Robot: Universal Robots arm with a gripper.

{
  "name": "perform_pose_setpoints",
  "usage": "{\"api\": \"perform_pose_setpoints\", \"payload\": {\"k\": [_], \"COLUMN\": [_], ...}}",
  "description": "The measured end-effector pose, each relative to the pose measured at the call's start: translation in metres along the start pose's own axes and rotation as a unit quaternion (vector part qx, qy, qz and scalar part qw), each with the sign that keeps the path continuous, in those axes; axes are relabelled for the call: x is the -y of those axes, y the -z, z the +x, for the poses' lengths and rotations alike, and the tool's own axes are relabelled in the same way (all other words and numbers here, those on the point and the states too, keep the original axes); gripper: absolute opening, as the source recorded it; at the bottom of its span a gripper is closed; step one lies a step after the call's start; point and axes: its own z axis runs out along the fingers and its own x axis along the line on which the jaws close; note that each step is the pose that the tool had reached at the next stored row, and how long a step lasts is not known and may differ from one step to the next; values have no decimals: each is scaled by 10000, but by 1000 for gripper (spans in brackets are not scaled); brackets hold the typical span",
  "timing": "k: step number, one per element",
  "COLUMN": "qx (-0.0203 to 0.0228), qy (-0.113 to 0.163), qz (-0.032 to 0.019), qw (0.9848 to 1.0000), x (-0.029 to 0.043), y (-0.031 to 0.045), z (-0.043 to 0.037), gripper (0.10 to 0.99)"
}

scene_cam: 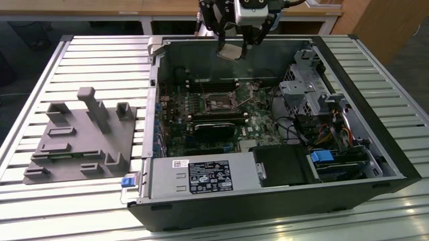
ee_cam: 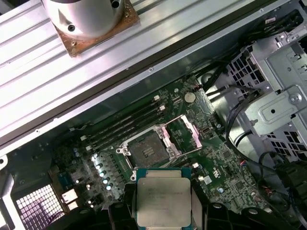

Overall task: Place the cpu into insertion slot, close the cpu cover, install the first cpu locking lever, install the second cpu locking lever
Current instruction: 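Place the cpu into insertion slot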

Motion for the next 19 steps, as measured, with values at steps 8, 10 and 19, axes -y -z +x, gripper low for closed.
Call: {"api": "perform_pose_setpoints", "payload": {"k": [8, 10, 19], "qx": [15, 18, 35], "qy": [-166, -208, -392], "qz": [-3, -4, -8], "qw": [9999, 9998, 9992], "x": [0, 0, -1], "y": [-1, -2, -4], "z": [0, 0, 1], "gripper": [541, 541, 541]}}
